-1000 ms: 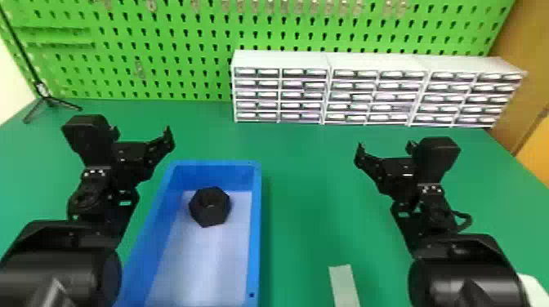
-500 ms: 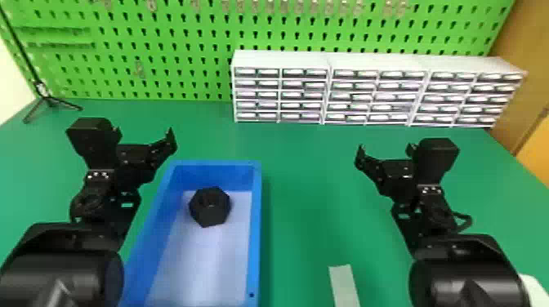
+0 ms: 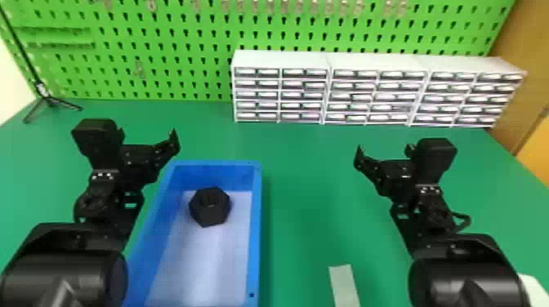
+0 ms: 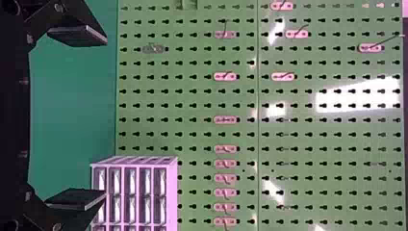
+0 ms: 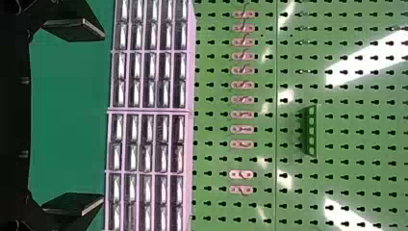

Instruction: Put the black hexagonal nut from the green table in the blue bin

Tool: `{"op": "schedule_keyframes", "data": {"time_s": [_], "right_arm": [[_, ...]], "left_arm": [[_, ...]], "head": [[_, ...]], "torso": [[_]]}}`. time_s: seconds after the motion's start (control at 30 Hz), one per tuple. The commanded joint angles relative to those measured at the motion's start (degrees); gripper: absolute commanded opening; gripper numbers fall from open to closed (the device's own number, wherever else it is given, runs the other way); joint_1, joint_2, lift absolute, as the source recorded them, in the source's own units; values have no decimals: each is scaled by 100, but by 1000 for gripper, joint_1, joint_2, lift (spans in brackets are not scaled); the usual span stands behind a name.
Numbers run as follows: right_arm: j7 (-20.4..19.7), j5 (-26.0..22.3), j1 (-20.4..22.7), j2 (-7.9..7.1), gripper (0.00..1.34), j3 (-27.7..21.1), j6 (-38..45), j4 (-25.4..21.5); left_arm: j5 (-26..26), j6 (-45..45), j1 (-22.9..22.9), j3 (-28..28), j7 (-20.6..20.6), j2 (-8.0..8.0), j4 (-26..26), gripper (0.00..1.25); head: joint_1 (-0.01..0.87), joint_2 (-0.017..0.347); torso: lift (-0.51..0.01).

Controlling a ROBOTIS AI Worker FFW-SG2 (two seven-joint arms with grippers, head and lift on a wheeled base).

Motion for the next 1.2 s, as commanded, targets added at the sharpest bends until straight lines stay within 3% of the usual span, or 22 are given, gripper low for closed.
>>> {"op": "schedule_keyframes", "data": {"time_s": [0.0,1.17], "right_arm": [[0,0,12,0,1218,-13,0,-4],[0,-35,12,-27,1216,-22,35,-21]], "left_arm": [[-18,0,-10,-24,0,-1,9,1086],[8,-26,52,29,0,-10,18,1086]], "head": [[686,28],[686,28]], "torso": [[-96],[-96]]}}
